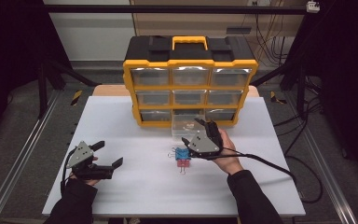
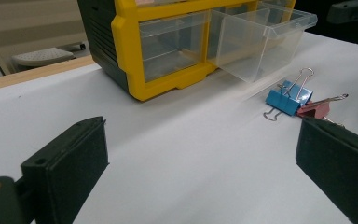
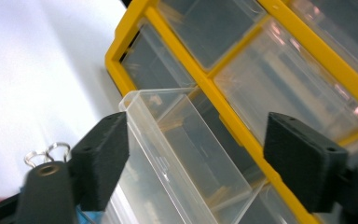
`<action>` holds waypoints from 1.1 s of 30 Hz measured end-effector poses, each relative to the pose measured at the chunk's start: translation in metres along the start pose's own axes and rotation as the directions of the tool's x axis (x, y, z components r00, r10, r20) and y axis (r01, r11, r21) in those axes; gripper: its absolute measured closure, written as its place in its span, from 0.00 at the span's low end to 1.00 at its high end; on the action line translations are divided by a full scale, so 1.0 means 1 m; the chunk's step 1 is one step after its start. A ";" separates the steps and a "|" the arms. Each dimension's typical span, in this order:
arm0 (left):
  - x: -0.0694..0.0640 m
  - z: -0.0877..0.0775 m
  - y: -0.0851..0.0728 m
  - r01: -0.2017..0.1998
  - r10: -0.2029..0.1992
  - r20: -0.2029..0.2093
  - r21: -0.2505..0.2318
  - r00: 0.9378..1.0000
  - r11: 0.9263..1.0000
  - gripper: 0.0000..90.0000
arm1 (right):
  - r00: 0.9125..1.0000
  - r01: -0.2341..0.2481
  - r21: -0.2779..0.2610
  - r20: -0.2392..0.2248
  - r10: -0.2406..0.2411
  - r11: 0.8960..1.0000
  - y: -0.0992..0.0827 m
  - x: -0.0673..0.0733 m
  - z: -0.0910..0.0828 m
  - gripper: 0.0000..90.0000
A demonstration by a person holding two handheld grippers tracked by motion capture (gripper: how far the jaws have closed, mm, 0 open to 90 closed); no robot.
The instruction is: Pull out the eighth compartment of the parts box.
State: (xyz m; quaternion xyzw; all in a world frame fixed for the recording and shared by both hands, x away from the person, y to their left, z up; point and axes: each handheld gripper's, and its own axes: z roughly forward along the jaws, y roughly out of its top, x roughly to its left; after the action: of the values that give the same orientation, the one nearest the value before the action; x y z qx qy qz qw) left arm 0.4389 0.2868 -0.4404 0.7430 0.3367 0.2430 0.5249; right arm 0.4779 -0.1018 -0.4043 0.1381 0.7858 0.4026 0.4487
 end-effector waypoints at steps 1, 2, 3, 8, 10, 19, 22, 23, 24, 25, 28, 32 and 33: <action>0.000 0.000 0.000 0.000 0.000 0.000 0.000 1.000 1.000 0.02 | 1.000 -0.029 0.000 0.004 0.029 1.000 0.000 -0.002 -0.001 0.18; 0.000 0.000 0.000 0.001 -0.001 0.000 0.000 1.000 1.000 0.02 | 0.999 -0.055 -0.001 0.004 0.055 0.999 0.001 -0.003 -0.002 0.17; 0.000 0.000 0.000 0.001 -0.001 0.000 0.001 1.000 1.000 0.02 | 0.997 -0.083 -0.006 0.008 0.083 0.997 0.001 -0.004 -0.004 0.17; 0.000 0.000 0.000 0.001 -0.001 0.000 0.001 1.000 1.000 0.02 | 0.982 -0.188 -0.024 0.014 0.189 0.982 0.000 -0.013 -0.013 0.14; 0.000 0.000 0.000 0.000 0.000 0.000 0.002 1.000 1.000 0.02 | 0.973 -0.228 -0.031 0.016 0.228 0.973 -0.002 -0.016 -0.017 0.13; 0.000 0.001 0.000 0.003 -0.003 0.000 0.004 1.000 1.000 0.02 | 0.923 -0.384 -0.011 0.007 0.385 0.923 -0.012 -0.031 -0.036 0.09; 0.000 0.001 0.000 0.003 -0.003 -0.001 0.005 1.000 1.000 0.02 | 0.886 -0.462 0.017 -0.035 0.462 0.887 -0.018 -0.037 -0.040 0.06; 0.000 0.001 0.000 0.003 -0.003 0.000 0.005 1.000 1.000 0.02 | 0.880 -0.474 0.018 -0.031 0.474 0.880 -0.019 -0.038 -0.042 0.06; 0.000 0.001 0.000 0.004 -0.004 0.000 0.004 1.000 1.000 0.02 | 0.879 -0.475 0.016 -0.024 0.476 0.880 -0.021 -0.038 -0.044 0.06; 0.000 0.001 0.000 0.005 -0.005 0.000 0.004 1.000 1.000 0.02 | 0.876 -0.482 0.012 -0.020 0.482 0.876 -0.022 -0.039 -0.046 0.06; 0.000 0.001 0.000 0.006 -0.006 0.000 0.005 1.000 1.000 0.02 | 0.863 -0.505 0.006 -0.018 0.505 0.863 -0.027 -0.038 -0.052 0.05; 0.000 0.001 0.000 0.005 -0.005 0.002 0.005 1.000 1.000 0.02 | 0.843 -0.537 0.011 -0.029 0.537 0.844 -0.032 -0.037 -0.057 0.03; 0.000 0.001 0.000 0.006 -0.006 0.003 0.004 1.000 1.000 0.02 | 0.838 -0.545 0.010 -0.031 0.546 0.838 -0.033 -0.036 -0.058 0.03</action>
State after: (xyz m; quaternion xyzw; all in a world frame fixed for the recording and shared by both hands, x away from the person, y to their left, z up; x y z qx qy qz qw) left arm 0.4398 0.2861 -0.4409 0.7432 0.3388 0.2397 0.5248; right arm 0.4559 -0.1733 -0.3921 0.3496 0.7214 0.5155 0.3027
